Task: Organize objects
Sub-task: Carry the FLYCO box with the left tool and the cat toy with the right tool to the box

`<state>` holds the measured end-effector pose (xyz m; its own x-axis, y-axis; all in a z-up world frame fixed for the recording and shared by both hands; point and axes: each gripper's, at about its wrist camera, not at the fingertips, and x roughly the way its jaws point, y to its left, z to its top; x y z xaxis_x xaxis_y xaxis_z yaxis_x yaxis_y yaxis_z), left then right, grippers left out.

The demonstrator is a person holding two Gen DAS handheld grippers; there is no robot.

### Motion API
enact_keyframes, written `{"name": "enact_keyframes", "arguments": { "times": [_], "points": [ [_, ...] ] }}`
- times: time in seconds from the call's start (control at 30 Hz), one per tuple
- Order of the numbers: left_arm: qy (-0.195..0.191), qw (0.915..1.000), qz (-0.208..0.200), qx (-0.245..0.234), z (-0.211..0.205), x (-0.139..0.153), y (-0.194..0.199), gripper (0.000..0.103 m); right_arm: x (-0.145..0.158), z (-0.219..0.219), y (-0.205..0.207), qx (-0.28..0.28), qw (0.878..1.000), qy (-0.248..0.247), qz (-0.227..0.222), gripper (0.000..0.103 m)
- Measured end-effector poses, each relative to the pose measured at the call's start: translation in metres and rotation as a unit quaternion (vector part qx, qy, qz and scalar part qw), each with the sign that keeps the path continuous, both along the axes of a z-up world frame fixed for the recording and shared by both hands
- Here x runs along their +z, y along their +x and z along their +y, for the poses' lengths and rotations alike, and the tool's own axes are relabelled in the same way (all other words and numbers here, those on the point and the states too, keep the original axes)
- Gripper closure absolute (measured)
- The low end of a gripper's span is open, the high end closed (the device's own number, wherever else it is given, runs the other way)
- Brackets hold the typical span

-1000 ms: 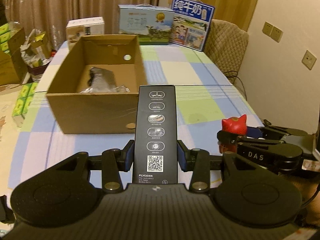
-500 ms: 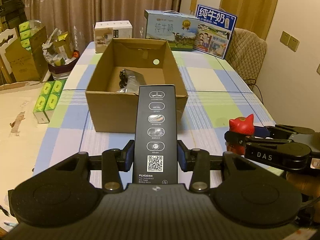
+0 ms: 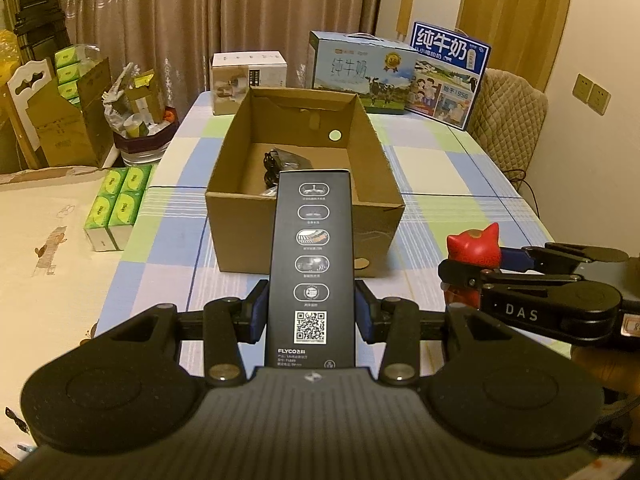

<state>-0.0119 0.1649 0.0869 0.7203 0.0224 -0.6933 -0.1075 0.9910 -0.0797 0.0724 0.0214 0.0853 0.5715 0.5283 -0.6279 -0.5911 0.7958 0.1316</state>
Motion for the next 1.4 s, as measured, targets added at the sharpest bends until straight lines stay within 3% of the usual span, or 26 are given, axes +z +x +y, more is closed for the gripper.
{"name": "enact_keyframes", "arguments": {
  "times": [0.9,1.4],
  "points": [
    [0.004,0.9999,-0.012,0.005,0.012,0.01,0.0,0.065,0.01,0.02,0.009,0.015,1.0,0.002,-0.014,0.06],
    [0.021,0.9995,-0.025,-0.002,0.022,0.027,0.012,0.065,0.032,0.026,0.026,0.021,0.999,0.001,-0.035,0.06]
  ]
}}
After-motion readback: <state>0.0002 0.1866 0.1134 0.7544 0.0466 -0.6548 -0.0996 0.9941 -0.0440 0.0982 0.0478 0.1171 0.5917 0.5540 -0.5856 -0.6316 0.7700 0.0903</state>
